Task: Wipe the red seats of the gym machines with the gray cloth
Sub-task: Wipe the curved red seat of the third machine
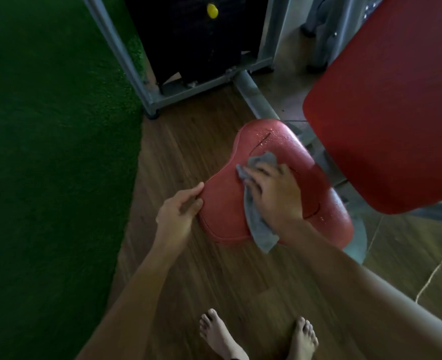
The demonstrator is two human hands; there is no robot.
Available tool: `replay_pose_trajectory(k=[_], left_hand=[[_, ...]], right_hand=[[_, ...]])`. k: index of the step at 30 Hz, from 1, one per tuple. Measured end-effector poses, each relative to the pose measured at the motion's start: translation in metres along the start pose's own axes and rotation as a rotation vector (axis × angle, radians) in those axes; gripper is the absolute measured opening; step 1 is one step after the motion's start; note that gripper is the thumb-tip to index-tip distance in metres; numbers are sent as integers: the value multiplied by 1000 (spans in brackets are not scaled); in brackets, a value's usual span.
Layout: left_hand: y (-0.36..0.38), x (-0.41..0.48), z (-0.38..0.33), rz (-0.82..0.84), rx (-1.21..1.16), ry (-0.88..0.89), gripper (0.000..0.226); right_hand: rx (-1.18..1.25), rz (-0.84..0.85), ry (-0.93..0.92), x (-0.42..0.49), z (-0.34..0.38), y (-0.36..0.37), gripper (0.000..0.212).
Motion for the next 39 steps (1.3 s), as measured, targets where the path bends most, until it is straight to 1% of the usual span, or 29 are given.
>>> replay_pose_trajectory(k=[2,4,6,8,10,12,13,14,16,17,18,19,20,22,23,24,25,27,28,29,30,31,32,33,35,39], left_hand=[[-1,8,-3,46,219,58,42],[3,13,-11,68,359,114,42],[16,9,-23,54,422,124,40],[36,6,-34,71,441,131,40],[55,7,-39,67,483,166,43],[61,11,-39,20,514,162,47],[61,13,-39,-3,538,168,48],[61,13,-39,-19,567,186,49],[62,12,-37,-36,587,211,48],[62,13,-37,-45,568,210,46],[61,14,-36,-59,540,201,44],[60,14,-35,-73,512,193,42],[58,14,-35,-85,489,200,40],[52,14,-33,-99,421,225,38],[50,14,-31,-95,361,220,37],[48,14,-29,-86,306,206,36],[47,14,-28,-81,274,196,35],[46,16,-29,-86,287,187,35],[44,18,-28,-90,307,181,35],[43,21,-28,-89,326,170,35],[40,26,-27,-85,341,155,36],[37,31,-25,-81,353,139,37],[33,36,-23,-79,366,129,37],[32,39,-21,-78,378,131,37],[35,40,-21,-92,400,146,38],[40,37,-24,-140,470,128,40]], right_hand=[[-16,-30,106,-1,-18,-3,28],[-39,-75,110,-24,-20,-7,29],[-33,-113,60,-53,-23,-11,29],[-49,-127,-29,-66,-34,-17,31],[-74,-100,-83,-58,-52,-22,31],[-122,-86,-82,-38,-66,-19,34],[-133,-81,-46,-25,-73,-18,36],[-118,-77,31,-11,-80,-17,37],[-55,-108,241,11,-90,-17,39],[-29,-129,324,15,-85,-17,38],[-11,-127,357,14,-72,-15,35],[9,-102,315,6,-52,-12,31],[33,-67,204,-5,-28,-8,27],[61,-6,-82,-34,11,-5,25],[51,-4,-185,-38,13,-5,26],[32,1,-228,-33,6,-6,28],[24,2,-191,-23,-5,-6,30],[51,-40,18,-3,-22,-8,30],[59,-59,92,-3,-20,-8,27],[60,-68,88,-10,-10,-7,23],[71,-60,8,-22,4,-4,19],[85,-45,-116,-35,16,-2,17],[96,-18,-222,-46,22,-3,18],[95,5,-272,-49,17,-4,21],[65,9,-239,-42,1,-7,24],[44,-26,34,-33,-32,-13,30]])
Point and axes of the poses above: each hand's wrist, its own x-axis towards the middle knuckle, its own y-axis out of the palm, z = x × y, the point moved 5 cm from there along x, towards the middle knuckle, and after that the axes turned 4 degrees about y, right-handed, at the moved point
